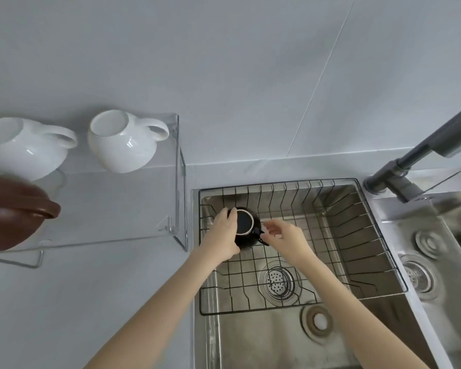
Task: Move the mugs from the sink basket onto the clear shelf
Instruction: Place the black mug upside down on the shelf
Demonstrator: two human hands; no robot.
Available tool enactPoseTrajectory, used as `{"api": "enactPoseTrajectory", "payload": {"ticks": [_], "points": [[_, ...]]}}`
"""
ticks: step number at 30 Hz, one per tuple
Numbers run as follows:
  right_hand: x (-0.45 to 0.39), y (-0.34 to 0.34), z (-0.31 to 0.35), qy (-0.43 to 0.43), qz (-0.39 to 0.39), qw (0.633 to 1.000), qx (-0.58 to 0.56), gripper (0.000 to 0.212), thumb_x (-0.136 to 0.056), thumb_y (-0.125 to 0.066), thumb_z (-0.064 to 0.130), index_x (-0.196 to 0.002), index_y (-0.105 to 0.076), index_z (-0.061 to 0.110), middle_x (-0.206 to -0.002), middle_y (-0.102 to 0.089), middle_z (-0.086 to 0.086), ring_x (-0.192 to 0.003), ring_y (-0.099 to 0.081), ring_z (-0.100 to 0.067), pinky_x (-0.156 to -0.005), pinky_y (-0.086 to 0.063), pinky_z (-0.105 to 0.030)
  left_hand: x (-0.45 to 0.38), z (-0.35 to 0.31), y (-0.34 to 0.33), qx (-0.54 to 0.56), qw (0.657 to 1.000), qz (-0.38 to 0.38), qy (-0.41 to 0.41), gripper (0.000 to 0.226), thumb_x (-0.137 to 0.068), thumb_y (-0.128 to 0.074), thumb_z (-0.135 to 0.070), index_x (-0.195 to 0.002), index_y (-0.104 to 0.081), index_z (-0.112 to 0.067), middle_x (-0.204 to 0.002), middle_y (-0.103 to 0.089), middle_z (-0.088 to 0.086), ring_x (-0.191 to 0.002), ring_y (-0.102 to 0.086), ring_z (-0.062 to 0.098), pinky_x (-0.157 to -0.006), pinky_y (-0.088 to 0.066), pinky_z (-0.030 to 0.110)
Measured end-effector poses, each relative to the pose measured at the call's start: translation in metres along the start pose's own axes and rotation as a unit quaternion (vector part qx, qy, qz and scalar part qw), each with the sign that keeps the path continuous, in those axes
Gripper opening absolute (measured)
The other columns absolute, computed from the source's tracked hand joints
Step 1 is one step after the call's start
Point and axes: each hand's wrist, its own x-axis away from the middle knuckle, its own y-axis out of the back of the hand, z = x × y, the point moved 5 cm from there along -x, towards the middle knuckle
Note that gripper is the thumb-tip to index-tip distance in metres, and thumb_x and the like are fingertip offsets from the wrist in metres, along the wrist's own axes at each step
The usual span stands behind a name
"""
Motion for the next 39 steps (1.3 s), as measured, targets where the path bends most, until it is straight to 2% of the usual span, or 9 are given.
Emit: {"api": "enactPoseTrajectory", "payload": {"ticks": [5,9,13,21,26,30,33,36,39], "points": [[-0.009,-0.018,-0.013,-0.001,-0.003,1.0,-0.022,0.023,-0.083,-0.06,0.022,-0.104,-0.059,0.013,-0.099,-0.065,-0.003,-0.099,-0.061,-0.021,-0.079,-0.043,-0.025,-0.019,0.009,-0.009,0.005,1.0,0.001,0.015,0.099,-0.067,-0.075,-0.009,-0.142,-0.01,-0.008,-0.153,-0.014,0.017,-0.141,-0.016,0.03,-0.115,-0.021,0.041],[-0.012,-0.018,-0.016,0.01,-0.016,0.999,-0.037,0.006,-0.083,-0.062,0.023,-0.082,-0.058,0.019,-0.084,-0.065,-0.002,-0.083,-0.06,-0.019,-0.067,-0.044,-0.021,-0.024,0.012,-0.009,0.005,1.0,0.003,0.01,0.102,-0.062,-0.079,-0.012,-0.141,-0.015,-0.009,-0.151,-0.024,0.015,-0.137,-0.026,0.03,-0.111,-0.026,0.04],[-0.01,-0.018,-0.02,0.011,-0.038,0.997,-0.073,0.003,-0.083,-0.062,0.02,-0.084,-0.059,0.019,-0.079,-0.064,0.001,-0.074,-0.058,-0.014,-0.06,-0.042,-0.015,-0.022,0.015,-0.005,0.017,1.0,-0.004,0.013,0.102,-0.059,-0.082,-0.018,-0.14,-0.021,-0.01,-0.148,-0.033,0.011,-0.133,-0.034,0.028,-0.107,-0.031,0.04],[0.007,0.023,0.005,0.047,-0.069,0.992,-0.096,0.002,-0.082,-0.064,0.02,-0.083,-0.063,0.021,-0.081,-0.069,0.001,-0.079,-0.062,-0.013,-0.066,-0.045,-0.015,0.005,-0.006,0.029,0.104,0.99,-0.092,-0.029,0.094,-0.058,-0.082,-0.024,-0.137,-0.033,-0.013,-0.141,-0.045,0.007,-0.129,-0.04,0.025,-0.104,-0.031,0.034],[0.033,0.068,0.051,0.106,-0.11,0.981,-0.12,0.003,-0.081,-0.065,0.019,-0.083,-0.064,0.021,-0.077,-0.068,0.008,-0.076,-0.063,-0.004,-0.063,-0.043,0.0,0.039,-0.033,0.077,0.174,0.96,-0.199,-0.09,0.087,-0.055,-0.084,-0.023,-0.13,-0.042,-0.014,-0.128,-0.057,0.004,-0.118,-0.05,0.019,-0.094,-0.034,0.02],[0.058,0.088,0.101,0.169,-0.112,0.969,-0.142,0.006,-0.081,-0.064,0.019,-0.079,-0.064,0.025,-0.08,-0.071,0.005,-0.081,-0.066,-0.01,-0.076,-0.049,-0.017,0.073,-0.038,0.115,0.205,0.936,-0.262,-0.113,0.089,-0.055,-0.084,-0.025,-0.132,-0.041,-0.017,-0.135,-0.052,0.002,-0.124,-0.046,0.015,-0.103,-0.033,0.02],[0.071,0.089,0.141,0.21,-0.092,0.959,-0.167,0.012,-0.081,-0.065,0.018,-0.075,-0.063,0.029,-0.079,-0.071,0.007,-0.082,-0.067,-0.012,-0.078,-0.05,-0.023,0.099,-0.029,0.147,0.217,0.917,-0.312,-0.122,0.088,-0.054,-0.085,-0.027,-0.131,-0.043,-0.02,-0.134,-0.052,-0.003,-0.121,-0.046,0.006,-0.092,-0.023,-0.004],[0.075,0.078,0.178,0.241,-0.071,0.952,-0.173,0.008,-0.081,-0.065,0.017,-0.076,-0.064,0.023,-0.078,-0.072,0.003,-0.078,-0.067,-0.011,-0.074,-0.053,-0.019,0.123,-0.013,0.177,0.234,0.902,-0.339,-0.134,0.083,-0.051,-0.085,-0.027,-0.126,-0.048,-0.023,-0.124,-0.059,-0.013,-0.114,-0.05,0.001,-0.09,-0.029,-0.003],[0.074,0.058,0.208,0.259,-0.052,0.95,-0.166,0.002,-0.081,-0.064,0.016,-0.08,-0.065,0.016,-0.082,-0.072,-0.004,-0.071,-0.066,-0.005,-0.07,-0.053,-0.014,0.143,0.011,0.197,0.245,0.891,-0.358,-0.133,0.076,-0.047,-0.084,-0.032,-0.115,-0.051,-0.038,-0.097,-0.057,-0.043,-0.101,-0.05,-0.018,-0.082,-0.031,-0.004]]}}
